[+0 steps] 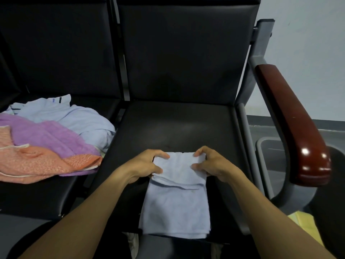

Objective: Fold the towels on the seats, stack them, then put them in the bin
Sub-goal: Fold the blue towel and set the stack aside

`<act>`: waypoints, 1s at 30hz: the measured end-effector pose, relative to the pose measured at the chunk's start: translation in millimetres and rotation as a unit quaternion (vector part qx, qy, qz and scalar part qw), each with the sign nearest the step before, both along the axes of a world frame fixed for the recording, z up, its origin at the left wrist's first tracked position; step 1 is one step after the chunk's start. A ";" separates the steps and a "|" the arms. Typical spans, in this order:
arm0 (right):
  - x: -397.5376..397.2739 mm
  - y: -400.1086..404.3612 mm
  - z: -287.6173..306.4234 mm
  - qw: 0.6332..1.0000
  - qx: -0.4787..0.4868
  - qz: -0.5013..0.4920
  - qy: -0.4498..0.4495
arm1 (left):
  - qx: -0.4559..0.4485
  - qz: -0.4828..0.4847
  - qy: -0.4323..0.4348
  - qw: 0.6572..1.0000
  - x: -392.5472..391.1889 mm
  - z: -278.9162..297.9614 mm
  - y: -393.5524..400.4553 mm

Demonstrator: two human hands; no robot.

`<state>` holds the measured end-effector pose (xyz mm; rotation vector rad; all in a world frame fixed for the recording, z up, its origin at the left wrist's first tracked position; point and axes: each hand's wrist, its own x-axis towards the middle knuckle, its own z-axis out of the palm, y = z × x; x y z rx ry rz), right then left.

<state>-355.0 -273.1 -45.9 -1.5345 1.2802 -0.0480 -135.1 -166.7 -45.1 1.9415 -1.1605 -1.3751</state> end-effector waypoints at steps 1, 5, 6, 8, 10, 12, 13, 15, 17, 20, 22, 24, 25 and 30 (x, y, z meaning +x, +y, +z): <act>2.0 2.6 -1.4 1.000 -0.001 0.002 -0.007 | 0.000 0.002 -0.002 1.000 -1.4 -0.2 0.3; 11.8 6.1 -5.3 0.996 -0.083 0.012 0.010 | -0.064 0.072 -0.017 0.995 -5.4 -8.6 -3.3; 13.8 5.8 -4.4 0.996 -0.092 0.009 0.008 | -0.081 0.093 -0.024 0.992 -5.7 -10.0 -4.9; 16.9 4.2 -4.4 0.995 -0.096 -0.001 -0.008 | -0.104 0.127 -0.046 0.985 -6.9 -9.9 -7.8; 19.2 2.4 -3.1 0.994 -0.109 -0.005 -0.017 | -0.117 0.145 -0.060 0.981 -8.5 -9.2 -10.8; 20.9 1.5 -2.2 0.993 -0.119 0.007 -0.014 | -0.118 0.139 -0.049 0.982 -9.6 -11.1 -12.4; 21.4 0.8 -2.2 0.993 -0.116 0.011 -0.009 | -0.111 0.123 -0.044 0.985 -10.0 -12.4 -12.4; 20.6 -0.6 -1.8 0.994 -0.111 0.015 0.003 | -0.081 0.090 -0.046 0.992 -10.9 -16.3 -12.4; 18.8 -1.0 -0.7 0.992 -0.125 0.013 0.025 | -0.056 0.068 -0.052 0.995 -12.6 -18.7 -11.4; 15.1 -3.2 2.5 0.985 -0.163 -0.007 0.052 | -0.041 0.046 -0.042 0.997 -15.4 -19.2 -10.7; 11.0 -5.8 4.9 0.988 -0.144 -0.013 0.056 | -0.028 0.031 -0.022 0.999 -16.4 -16.1 -10.0; 6.3 -6.3 7.3 0.993 -0.103 0.012 0.052 | -0.008 0.008 -0.009 1.000 -16.9 -13.7 -9.0; 4.7 -5.4 9.0 0.994 -0.084 0.031 0.054 | 0.002 -0.002 -0.011 1.000 -17.0 -12.9 -8.8; 3.1 -3.4 9.9 0.993 -0.081 0.066 0.058 | -0.013 0.030 -0.068 0.997 -16.7 -15.3 -9.7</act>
